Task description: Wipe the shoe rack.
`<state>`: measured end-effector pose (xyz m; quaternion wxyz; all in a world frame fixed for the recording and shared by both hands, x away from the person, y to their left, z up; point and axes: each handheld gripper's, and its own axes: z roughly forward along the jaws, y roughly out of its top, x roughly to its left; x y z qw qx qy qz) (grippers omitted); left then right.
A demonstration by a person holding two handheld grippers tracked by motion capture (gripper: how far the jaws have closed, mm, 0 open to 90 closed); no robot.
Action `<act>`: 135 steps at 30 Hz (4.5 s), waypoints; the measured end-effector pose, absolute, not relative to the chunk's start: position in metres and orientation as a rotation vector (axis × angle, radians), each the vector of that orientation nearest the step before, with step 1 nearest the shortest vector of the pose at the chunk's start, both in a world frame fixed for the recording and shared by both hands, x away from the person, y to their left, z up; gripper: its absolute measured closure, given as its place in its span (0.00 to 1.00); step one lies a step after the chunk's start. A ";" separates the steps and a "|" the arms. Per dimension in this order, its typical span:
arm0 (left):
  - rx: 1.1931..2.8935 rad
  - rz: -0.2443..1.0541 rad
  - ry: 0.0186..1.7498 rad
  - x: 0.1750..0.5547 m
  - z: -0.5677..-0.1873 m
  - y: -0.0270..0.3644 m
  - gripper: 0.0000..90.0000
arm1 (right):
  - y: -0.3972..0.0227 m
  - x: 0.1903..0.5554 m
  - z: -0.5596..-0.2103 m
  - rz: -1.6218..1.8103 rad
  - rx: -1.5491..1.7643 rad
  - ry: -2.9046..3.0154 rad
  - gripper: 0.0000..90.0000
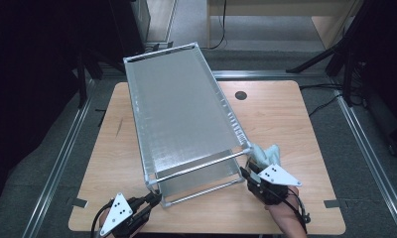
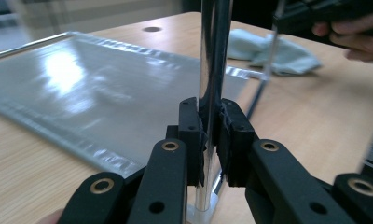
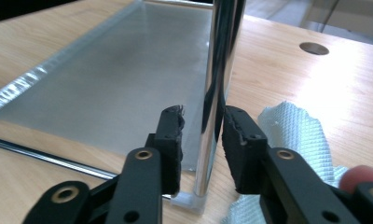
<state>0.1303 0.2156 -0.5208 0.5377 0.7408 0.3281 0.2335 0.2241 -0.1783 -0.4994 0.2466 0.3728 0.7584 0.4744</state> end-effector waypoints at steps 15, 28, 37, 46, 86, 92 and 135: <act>1.773 0.528 0.738 0.130 -0.522 0.200 0.90 | -0.237 0.241 -0.501 1.148 1.209 1.987 0.43; 1.764 0.520 0.748 0.125 -0.525 0.190 0.85 | -0.229 0.266 -0.547 0.925 1.386 2.076 0.86; 1.743 0.505 0.799 0.127 -0.525 0.183 0.90 | -0.231 0.237 -0.531 1.104 1.298 2.119 0.92; 1.741 0.503 0.801 0.127 -0.526 0.182 0.90 | -0.224 0.211 -0.471 1.376 1.114 1.897 0.92; 1.750 0.488 0.786 0.129 -0.527 0.183 0.90 | -0.186 0.206 -0.493 1.351 0.982 2.059 0.91; 1.750 0.489 0.785 0.129 -0.528 0.183 0.90 | -0.168 0.213 -0.520 1.165 1.017 2.157 0.91; 1.753 0.485 0.781 0.129 -0.529 0.181 0.90 | -0.173 0.223 -0.522 1.066 1.096 2.075 0.92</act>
